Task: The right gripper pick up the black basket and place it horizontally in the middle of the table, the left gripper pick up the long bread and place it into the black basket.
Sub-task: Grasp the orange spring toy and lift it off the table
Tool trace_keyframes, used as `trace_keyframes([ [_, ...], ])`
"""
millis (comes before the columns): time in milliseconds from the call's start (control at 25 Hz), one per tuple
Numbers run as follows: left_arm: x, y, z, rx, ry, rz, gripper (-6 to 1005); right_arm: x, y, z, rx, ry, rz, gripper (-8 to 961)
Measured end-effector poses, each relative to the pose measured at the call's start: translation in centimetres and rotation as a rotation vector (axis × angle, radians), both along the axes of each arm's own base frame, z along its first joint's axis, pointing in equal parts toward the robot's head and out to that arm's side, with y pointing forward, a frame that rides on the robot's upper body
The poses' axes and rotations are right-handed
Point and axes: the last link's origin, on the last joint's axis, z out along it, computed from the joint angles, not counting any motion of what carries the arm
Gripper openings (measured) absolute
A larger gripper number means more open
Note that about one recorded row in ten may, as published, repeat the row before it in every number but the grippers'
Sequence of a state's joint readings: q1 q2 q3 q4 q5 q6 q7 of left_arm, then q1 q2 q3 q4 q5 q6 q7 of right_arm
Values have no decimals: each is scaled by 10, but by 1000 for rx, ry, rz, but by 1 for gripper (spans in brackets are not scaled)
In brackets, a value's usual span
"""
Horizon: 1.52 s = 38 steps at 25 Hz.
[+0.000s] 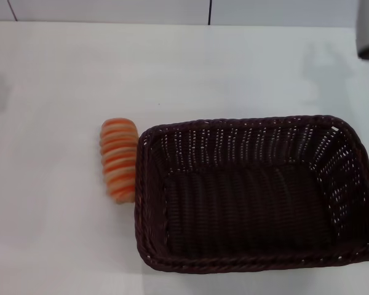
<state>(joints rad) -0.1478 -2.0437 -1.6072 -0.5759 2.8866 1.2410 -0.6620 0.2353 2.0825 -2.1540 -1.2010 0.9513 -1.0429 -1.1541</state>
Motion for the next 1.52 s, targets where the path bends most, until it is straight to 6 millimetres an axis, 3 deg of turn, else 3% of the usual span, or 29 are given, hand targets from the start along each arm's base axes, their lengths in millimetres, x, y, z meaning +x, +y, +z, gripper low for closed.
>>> trace_keyframes([
  [80, 0, 0, -1, -11, 6, -4, 833, 7, -6, 1, 49, 19, 9, 326],
  [200, 0, -1, -3, -33, 20, -11, 833, 36, -28, 14, 202, 105, -22, 325],
  [240, 0, -1, -3, -33, 20, -11, 833, 36, -28, 14, 202, 105, -22, 325],
  [280, 1, -2, -4, -39, 24, -14, 833, 50, -38, 17, 244, 125, -40, 325],
  [360, 1, -3, -6, -48, 29, -17, 834, 59, -42, 18, 266, 130, -44, 325],
  [400, 1, -3, -7, -58, 34, -20, 834, 76, -52, 21, 310, 144, -43, 325],
  [560, 4, -2, -13, -117, 62, -37, 833, 97, -64, 28, 371, 182, -69, 325],
  [600, 6, 4, -16, -161, 63, -18, 833, 112, -67, 30, 393, 183, -121, 325],
  [680, 8, 8, -18, -186, 63, 2, 832, 117, -68, 31, 398, 182, -140, 325],
  [720, 10, 20, -20, -244, 68, 57, 832, 127, -68, 32, 405, 176, -183, 325],
  [960, 25, 44, -18, -372, 96, 177, 830, 143, -67, 36, 422, 172, -251, 325],
  [1160, 51, 54, -15, -496, 155, 304, 829, 159, -67, 41, 434, 199, -279, 326],
  [1200, 65, 56, -10, -560, 199, 376, 829, 163, -66, 43, 434, 214, -270, 326],
  [1240, 65, 56, -10, -560, 199, 376, 828, 163, -66, 43, 434, 214, -270, 326],
  [1520, 123, 59, -7, -773, 353, 515, 822, 162, -56, 44, 416, 213, -251, 326],
])
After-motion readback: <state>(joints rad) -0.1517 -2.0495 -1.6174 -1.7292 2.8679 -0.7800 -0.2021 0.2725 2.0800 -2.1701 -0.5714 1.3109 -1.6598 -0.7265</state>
